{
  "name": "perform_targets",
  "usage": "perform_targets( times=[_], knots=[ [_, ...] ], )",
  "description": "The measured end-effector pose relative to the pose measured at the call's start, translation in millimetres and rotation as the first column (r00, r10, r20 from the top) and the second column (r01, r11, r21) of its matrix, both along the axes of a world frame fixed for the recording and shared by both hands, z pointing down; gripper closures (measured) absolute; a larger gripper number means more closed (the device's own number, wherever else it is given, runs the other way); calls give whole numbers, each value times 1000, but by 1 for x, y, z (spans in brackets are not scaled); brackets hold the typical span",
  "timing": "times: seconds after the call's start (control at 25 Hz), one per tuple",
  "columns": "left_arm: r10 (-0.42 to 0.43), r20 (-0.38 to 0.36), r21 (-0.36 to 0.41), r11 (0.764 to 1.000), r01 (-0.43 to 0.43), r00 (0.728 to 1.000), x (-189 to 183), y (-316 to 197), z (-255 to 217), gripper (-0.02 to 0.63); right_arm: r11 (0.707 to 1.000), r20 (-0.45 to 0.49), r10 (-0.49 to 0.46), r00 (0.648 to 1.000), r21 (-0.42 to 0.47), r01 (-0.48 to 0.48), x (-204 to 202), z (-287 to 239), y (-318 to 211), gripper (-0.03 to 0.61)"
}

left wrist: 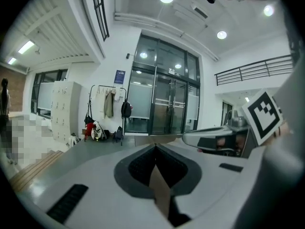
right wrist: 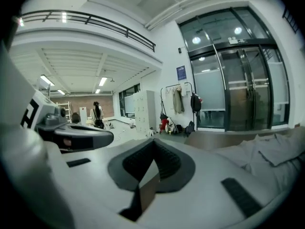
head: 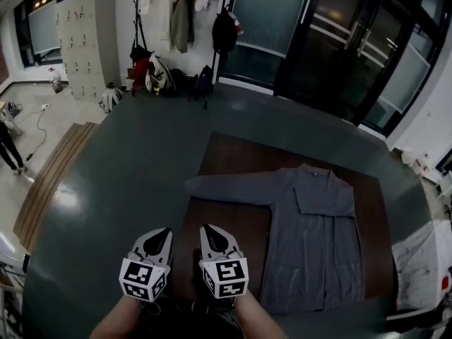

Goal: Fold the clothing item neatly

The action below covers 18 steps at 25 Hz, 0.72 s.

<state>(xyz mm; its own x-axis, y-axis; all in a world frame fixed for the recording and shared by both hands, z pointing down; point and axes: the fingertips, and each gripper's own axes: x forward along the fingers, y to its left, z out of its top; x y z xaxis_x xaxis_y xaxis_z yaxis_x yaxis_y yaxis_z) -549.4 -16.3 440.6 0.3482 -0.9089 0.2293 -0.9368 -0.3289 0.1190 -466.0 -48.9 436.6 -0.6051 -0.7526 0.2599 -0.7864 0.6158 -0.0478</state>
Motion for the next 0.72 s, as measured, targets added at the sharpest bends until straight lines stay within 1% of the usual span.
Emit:
perform_targets(
  times=[0.08, 0.2, 0.32, 0.4, 0.52, 0.6, 0.72],
  knots=[
    [-2, -4, -9, 1000, 2, 1000, -9, -12, 4, 604, 1000, -30, 14, 999, -5, -14, -6, 10, -10, 589],
    [12, -30, -24, 1000, -13, 999, -26, -27, 13, 604, 998, -72, 35, 997, -40, -38, -19, 31, -22, 588],
    [54, -28, -39, 998, -55, 998, -39, -54, 27, 604, 994, -105, 74, 992, -71, -81, -30, 51, -48, 588],
    [92, -34, -63, 994, -94, 995, -47, -76, 40, 604, 988, -134, 116, 984, -87, -128, -35, 65, -69, 586],
    [144, -49, -99, 984, -148, 988, -60, -106, 53, 604, 976, -192, 160, 968, -118, -184, -47, 88, -97, 553],
    [164, -60, -111, 979, -169, 985, -69, -123, 59, 604, 969, -236, 162, 958, -144, -199, -60, 106, -113, 529],
    [182, -69, -126, 974, -190, 981, -82, -146, 70, 604, 957, -290, 158, 944, -189, -218, -79, 135, -135, 514]
  ],
)
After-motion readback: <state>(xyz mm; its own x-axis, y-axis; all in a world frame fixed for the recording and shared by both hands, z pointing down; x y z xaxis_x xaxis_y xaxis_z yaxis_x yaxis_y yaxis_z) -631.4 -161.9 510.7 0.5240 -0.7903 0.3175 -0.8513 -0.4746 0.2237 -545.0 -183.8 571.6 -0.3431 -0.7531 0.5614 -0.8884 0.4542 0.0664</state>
